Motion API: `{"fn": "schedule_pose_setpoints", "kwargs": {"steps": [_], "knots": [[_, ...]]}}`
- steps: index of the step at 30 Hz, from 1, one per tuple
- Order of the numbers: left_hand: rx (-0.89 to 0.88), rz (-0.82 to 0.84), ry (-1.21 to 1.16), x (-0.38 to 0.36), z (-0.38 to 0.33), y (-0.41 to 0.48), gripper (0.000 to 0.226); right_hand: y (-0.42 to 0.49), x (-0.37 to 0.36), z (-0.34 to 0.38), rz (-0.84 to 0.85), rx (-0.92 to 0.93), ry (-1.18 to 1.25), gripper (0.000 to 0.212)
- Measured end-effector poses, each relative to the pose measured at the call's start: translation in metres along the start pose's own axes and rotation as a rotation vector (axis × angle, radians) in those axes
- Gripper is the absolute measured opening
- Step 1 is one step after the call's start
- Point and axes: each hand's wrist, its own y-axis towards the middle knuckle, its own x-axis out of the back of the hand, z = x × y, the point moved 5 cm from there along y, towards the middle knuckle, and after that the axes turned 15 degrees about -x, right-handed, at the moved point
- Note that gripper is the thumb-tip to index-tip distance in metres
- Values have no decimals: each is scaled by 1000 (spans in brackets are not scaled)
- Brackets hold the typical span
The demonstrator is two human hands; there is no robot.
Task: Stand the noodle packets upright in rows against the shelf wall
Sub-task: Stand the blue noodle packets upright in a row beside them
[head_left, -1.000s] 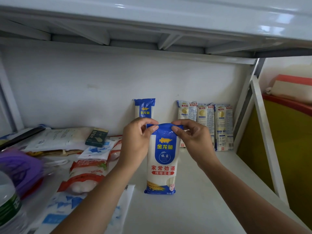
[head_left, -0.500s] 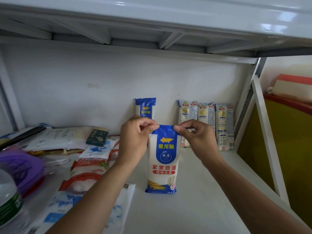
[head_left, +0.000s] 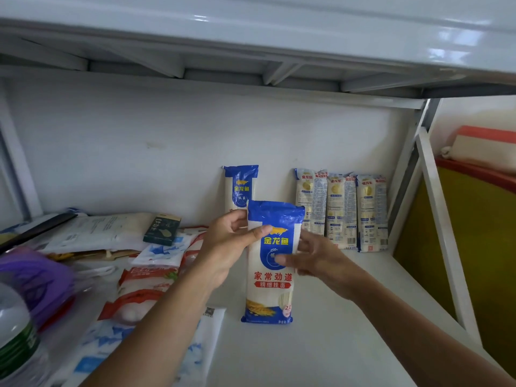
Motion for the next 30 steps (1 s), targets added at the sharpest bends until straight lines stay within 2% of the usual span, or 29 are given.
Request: {"fn": "schedule_pose_setpoints", "kwargs": {"steps": [4,10,16,21,25,30], "knots": [[-6,13,-1,1,3,0,35,5,-10,-32,40,-134,-163,40],[-13,-23,-49,0,5,0,36,10,-15,-53,-40,-144,-23,35],[44,31,323,15,14,6,45,36,11,-50,-183,-122,43,30],[127,280,743,23,23,3,63,88,34,-38,-286,-109,113,27],[164,354,882,29,24,-2,66,135,45,-31,-337,-101,93,27],[167,366,941,35,21,-7,47,178,51,-22,-339,-89,7,31]]}}
